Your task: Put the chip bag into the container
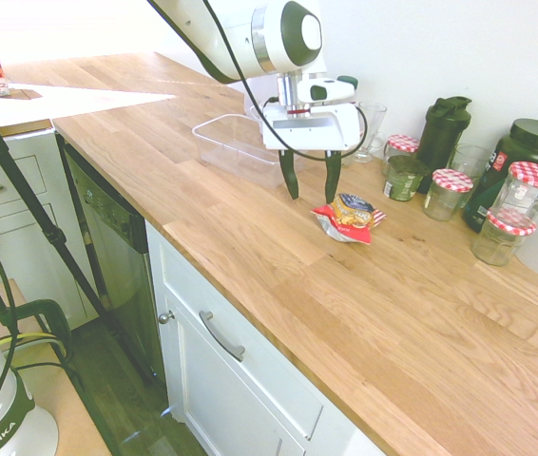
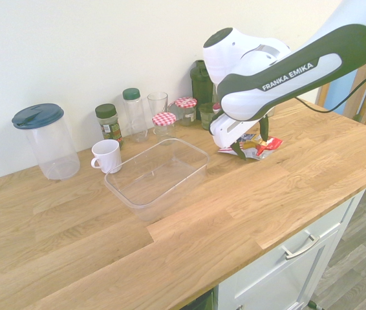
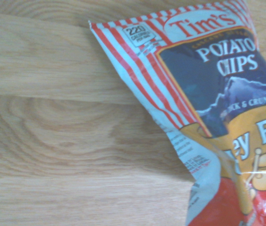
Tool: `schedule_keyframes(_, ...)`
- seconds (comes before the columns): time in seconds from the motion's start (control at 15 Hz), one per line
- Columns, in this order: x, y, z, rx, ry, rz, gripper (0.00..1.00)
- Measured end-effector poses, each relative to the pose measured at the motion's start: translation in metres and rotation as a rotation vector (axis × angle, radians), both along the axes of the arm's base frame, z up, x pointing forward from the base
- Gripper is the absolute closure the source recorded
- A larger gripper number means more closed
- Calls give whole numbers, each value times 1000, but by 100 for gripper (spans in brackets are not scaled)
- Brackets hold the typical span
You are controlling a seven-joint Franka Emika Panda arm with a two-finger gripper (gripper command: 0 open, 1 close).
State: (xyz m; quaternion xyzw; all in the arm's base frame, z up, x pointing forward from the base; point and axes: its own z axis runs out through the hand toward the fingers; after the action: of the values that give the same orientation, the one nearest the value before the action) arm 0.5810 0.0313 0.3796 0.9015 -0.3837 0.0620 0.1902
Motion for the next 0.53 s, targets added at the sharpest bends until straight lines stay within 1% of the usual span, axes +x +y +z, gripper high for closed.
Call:
schedule_keyframes(0.2,-1,-6,-12,-1,8,-6,100)
schedule_keyframes(0.53,-2,-13,-16,-10,1,-3,100)
